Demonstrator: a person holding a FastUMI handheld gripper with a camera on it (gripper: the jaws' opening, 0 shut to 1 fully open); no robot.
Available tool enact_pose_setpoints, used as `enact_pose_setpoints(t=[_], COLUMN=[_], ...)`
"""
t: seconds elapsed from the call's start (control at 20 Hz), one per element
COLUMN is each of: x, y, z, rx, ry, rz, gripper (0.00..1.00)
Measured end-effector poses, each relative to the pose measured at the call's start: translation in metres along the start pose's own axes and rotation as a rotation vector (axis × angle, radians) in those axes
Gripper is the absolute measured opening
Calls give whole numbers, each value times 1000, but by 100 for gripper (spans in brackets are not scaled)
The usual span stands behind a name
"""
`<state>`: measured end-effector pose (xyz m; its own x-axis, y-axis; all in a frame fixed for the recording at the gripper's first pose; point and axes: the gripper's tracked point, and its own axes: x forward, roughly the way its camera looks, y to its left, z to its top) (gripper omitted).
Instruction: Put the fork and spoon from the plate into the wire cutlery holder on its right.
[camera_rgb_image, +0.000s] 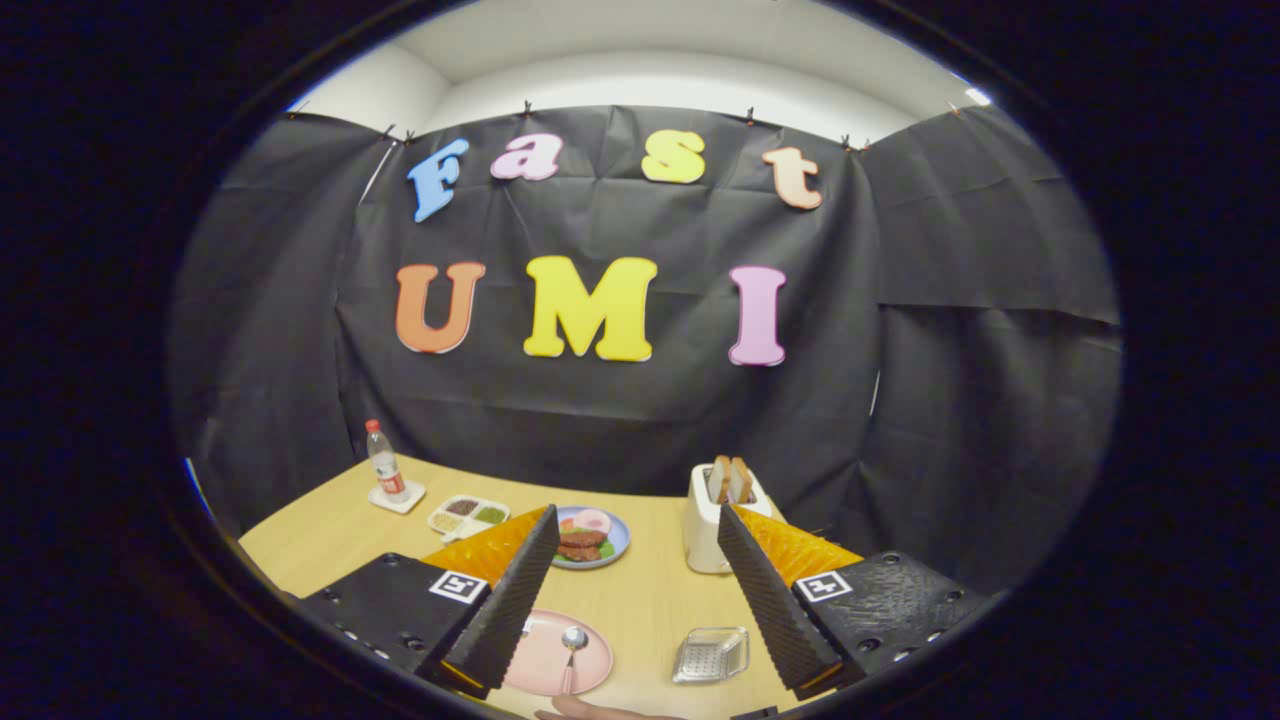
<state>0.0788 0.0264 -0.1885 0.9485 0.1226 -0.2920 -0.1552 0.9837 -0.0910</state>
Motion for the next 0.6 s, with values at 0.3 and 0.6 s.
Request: enact_pose_setpoints(t=[0.3, 0.6], x=[32, 41], y=[34, 54], z=[-135, -220], rx=[-13, 8], ry=[270, 482], rz=[61, 85], gripper=[95, 96])
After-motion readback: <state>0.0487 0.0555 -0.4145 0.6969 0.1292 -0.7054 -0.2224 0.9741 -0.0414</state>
